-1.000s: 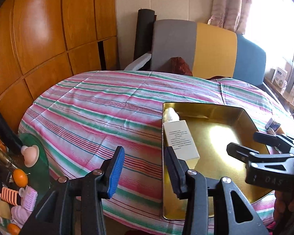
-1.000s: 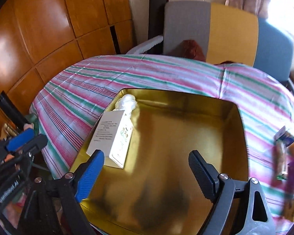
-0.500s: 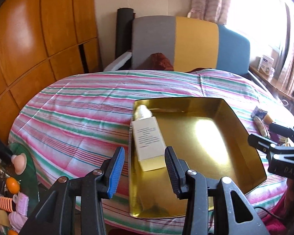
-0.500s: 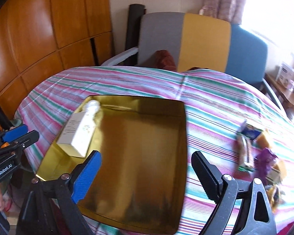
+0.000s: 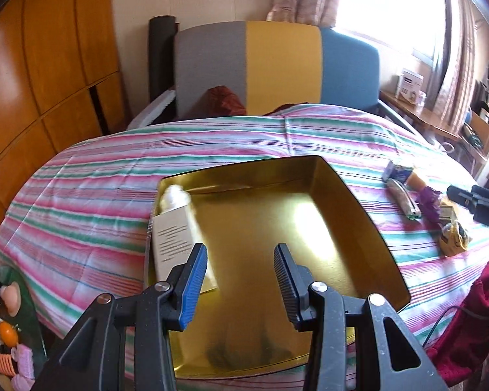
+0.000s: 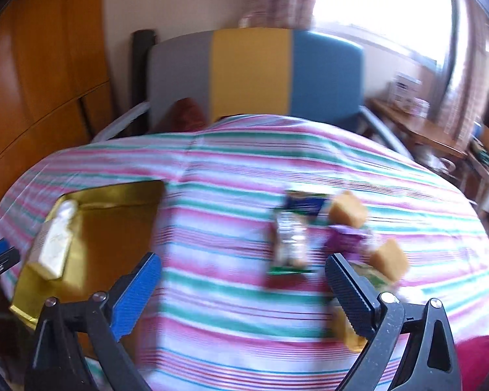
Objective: Organize objects
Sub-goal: 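Move both grippers from the tray back toward the remaining items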
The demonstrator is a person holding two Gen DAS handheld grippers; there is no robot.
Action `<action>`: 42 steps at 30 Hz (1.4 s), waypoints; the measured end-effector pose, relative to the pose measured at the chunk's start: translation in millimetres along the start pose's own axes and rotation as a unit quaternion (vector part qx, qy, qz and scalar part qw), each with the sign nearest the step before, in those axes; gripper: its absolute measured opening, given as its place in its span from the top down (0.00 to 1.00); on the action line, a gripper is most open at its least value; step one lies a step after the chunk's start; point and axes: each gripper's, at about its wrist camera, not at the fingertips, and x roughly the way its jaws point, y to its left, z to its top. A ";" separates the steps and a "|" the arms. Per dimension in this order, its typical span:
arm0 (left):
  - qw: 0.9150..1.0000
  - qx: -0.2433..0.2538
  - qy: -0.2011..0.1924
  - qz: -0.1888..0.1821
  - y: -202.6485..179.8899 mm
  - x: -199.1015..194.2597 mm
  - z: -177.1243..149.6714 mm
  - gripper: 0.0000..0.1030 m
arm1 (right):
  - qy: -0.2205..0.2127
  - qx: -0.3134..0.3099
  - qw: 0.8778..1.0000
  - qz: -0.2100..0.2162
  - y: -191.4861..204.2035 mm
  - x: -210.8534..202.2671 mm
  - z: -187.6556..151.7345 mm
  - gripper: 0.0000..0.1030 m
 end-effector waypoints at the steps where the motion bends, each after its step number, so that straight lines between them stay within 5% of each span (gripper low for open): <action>1: 1.000 0.004 0.001 -0.003 -4.7 1.1 1.3 0.58 | 0.000 0.009 1.000 -0.009 -10.8 -0.6 0.7 0.02; 8: 0.999 0.035 0.003 -0.022 -35.5 6.3 7.8 0.58 | -0.011 0.095 0.993 -0.064 -90.0 0.8 -2.3 0.01; 16: 0.998 0.054 0.012 -0.034 -56.3 12.6 10.6 0.58 | -0.014 0.189 0.980 -0.058 -135.2 8.9 -21.9 0.01; 31: 0.997 0.050 0.030 -0.053 -60.3 21.8 5.8 0.58 | -0.026 0.219 0.974 -0.050 -142.3 5.2 -24.7 0.00; 42: 0.994 0.049 0.047 -0.088 -71.4 27.0 7.2 0.48 | -0.027 0.227 0.973 -0.040 -144.5 5.7 -25.1 0.00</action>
